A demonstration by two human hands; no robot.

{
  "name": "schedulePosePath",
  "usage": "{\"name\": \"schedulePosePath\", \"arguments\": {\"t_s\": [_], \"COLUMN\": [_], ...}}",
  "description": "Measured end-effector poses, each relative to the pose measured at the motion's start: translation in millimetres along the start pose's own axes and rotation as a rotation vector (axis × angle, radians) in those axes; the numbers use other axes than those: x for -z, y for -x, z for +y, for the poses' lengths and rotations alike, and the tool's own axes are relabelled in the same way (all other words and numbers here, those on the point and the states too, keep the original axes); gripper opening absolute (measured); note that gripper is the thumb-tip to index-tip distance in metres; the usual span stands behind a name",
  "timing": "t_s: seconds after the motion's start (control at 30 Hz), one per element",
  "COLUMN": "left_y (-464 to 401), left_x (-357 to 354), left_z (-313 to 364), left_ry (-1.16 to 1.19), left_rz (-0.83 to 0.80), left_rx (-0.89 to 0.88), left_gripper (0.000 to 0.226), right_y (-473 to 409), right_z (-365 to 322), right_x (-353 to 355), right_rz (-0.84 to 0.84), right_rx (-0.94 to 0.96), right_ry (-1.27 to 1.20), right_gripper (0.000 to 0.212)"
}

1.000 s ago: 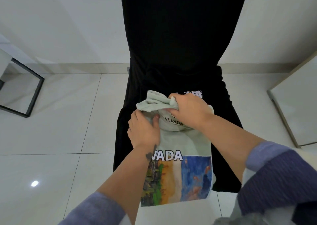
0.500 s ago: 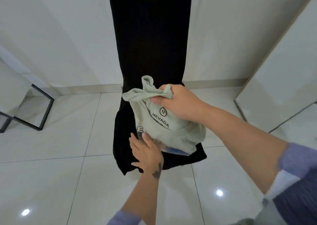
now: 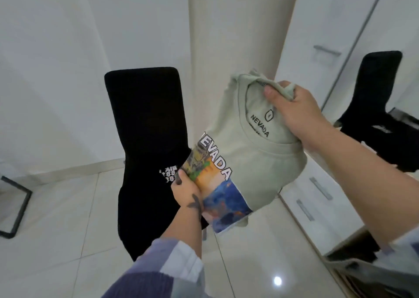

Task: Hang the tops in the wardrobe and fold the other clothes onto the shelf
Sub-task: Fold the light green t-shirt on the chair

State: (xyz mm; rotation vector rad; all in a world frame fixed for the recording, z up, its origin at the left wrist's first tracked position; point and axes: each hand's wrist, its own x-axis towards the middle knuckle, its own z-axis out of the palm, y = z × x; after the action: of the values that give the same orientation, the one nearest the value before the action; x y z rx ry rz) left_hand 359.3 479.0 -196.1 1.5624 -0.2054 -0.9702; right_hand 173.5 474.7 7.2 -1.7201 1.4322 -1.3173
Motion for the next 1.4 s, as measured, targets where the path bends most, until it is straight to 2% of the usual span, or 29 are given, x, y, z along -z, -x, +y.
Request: {"name": "schedulePosePath", "arguments": {"t_s": [0.1, 0.2, 0.4, 0.6, 0.77, 0.93, 1.13, 1.27, 1.4], "left_y": [23, 46, 111, 178, 247, 317, 394, 407, 404], "left_x": [-29, -68, -160, -243, -294, -358, -431, -482, -530], "left_z": [22, 39, 56, 14, -50, -114, -207, -277, -342], "left_ry": [-0.111, -0.215, -0.294, -0.327, -0.365, -0.401, -0.455, -0.554, -0.660], "left_rz": [0.002, -0.072, -0.373, -0.652, -0.871, -1.002, -1.095, -1.140, -1.164], "left_rx": [-0.190, -0.344, -0.579, -0.679, -0.666, -0.684, -0.759, -0.804, -0.879], "left_gripper": [0.039, 0.040, 0.029, 0.032, 0.032, 0.031, 0.031, 0.035, 0.035], "right_y": [15, 37, 77, 141, 197, 232, 255, 257, 262], "right_z": [27, 56, 94, 128, 168, 222, 306, 374, 447], "right_x": [53, 100, 179, 241, 299, 364, 437, 470, 490], "right_rz": [0.173, 0.356, 0.678, 0.959, 1.080, 1.153, 1.255, 1.296, 1.262], "right_rx": [-0.072, -0.167, -0.306, -0.456, -0.615, -0.711, -0.828, -0.891, -0.951], "right_ry": [0.098, 0.173, 0.341, 0.427, 0.498, 0.527, 0.539, 0.531, 0.544], "right_gripper": [0.022, 0.017, 0.024, 0.027, 0.032, 0.036, 0.036, 0.038, 0.040]}}
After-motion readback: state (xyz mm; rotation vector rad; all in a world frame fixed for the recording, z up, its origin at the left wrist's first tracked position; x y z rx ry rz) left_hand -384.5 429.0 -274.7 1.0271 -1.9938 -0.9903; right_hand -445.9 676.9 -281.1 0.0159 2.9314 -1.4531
